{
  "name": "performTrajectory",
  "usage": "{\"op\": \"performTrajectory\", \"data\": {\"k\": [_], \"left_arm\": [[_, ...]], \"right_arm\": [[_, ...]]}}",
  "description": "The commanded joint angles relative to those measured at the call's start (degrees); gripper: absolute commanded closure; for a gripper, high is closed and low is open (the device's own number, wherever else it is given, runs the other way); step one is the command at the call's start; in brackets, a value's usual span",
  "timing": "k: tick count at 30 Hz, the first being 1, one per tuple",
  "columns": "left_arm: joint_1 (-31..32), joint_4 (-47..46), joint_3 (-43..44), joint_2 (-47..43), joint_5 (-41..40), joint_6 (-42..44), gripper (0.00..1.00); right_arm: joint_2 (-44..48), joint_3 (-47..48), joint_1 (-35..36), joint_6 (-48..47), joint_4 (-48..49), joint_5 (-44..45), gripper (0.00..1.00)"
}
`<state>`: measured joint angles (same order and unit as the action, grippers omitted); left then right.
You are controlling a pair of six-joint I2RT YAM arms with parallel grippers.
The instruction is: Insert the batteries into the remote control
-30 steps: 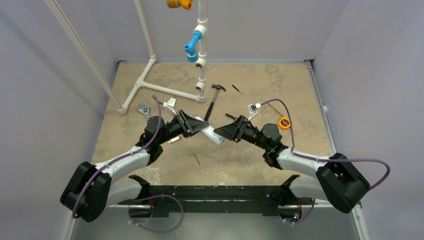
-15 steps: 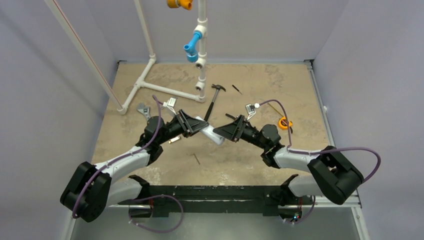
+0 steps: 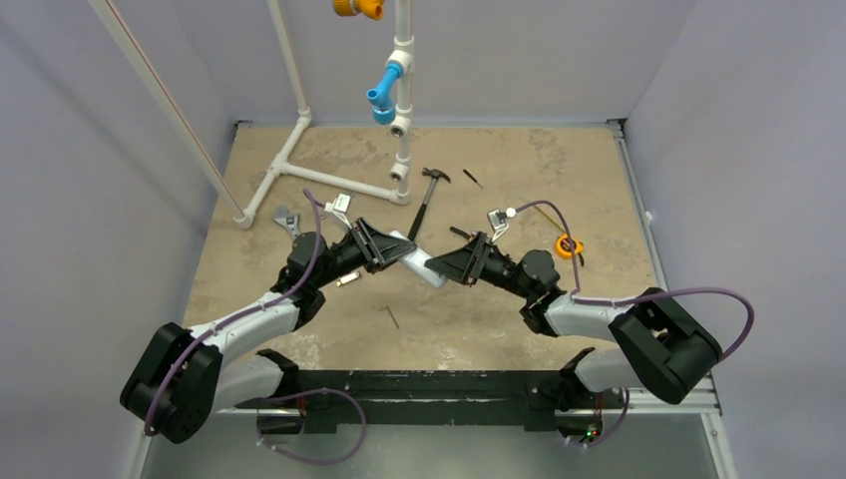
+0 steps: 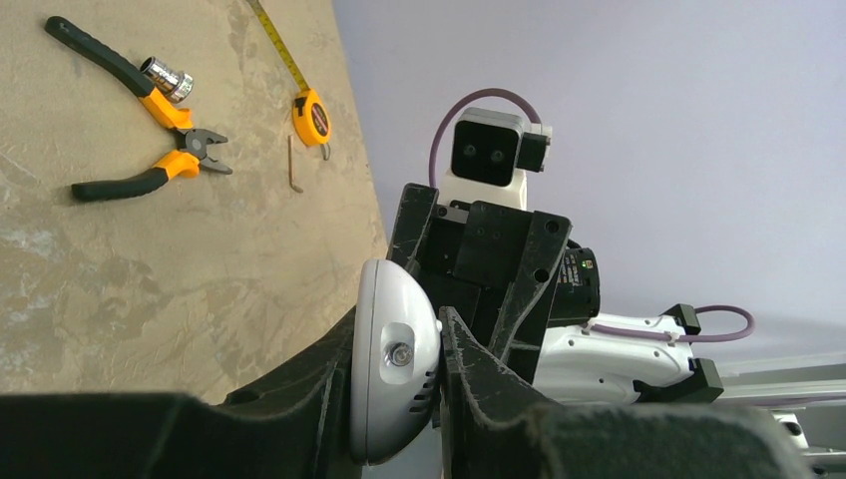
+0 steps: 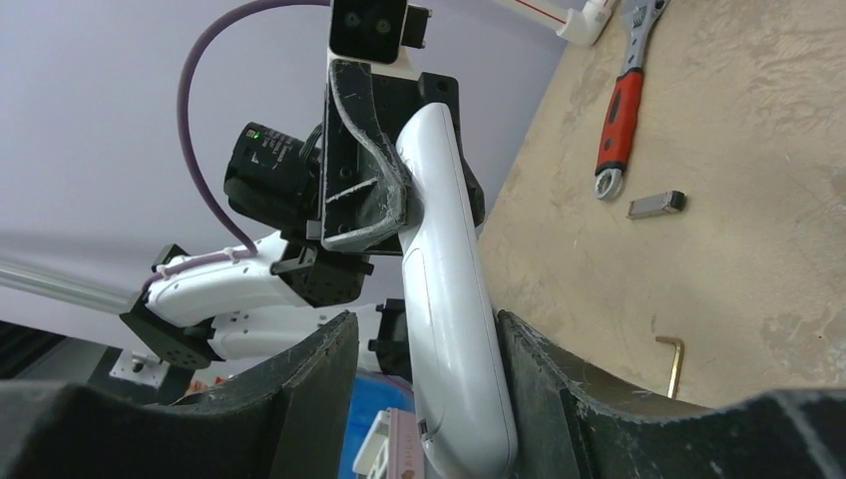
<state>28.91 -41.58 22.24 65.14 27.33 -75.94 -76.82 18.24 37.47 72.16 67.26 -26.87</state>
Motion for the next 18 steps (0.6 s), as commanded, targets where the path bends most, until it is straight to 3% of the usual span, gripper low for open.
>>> {"op": "performTrajectory", "data": {"k": [1,11,18], "left_arm": [[-0.2,-4.5,1.7,0.2,0.6,-0.5,1.0],[-0.2,-5.6,2.6,1.1,0.5,-0.9,1.0],[-0.2,-5.5,2.9,1.4,0.6,-0.6,1.0]], "right_arm": [[0.0,-0.2,-0.1,0.5,3.7,-2.0,0.48],[-2.0,-0.3,-0.1,2.2,7.4,-3.8,0.5],[-2.4,-0.4,-0.1,2.4,8.3,-3.9,0.57]]}}
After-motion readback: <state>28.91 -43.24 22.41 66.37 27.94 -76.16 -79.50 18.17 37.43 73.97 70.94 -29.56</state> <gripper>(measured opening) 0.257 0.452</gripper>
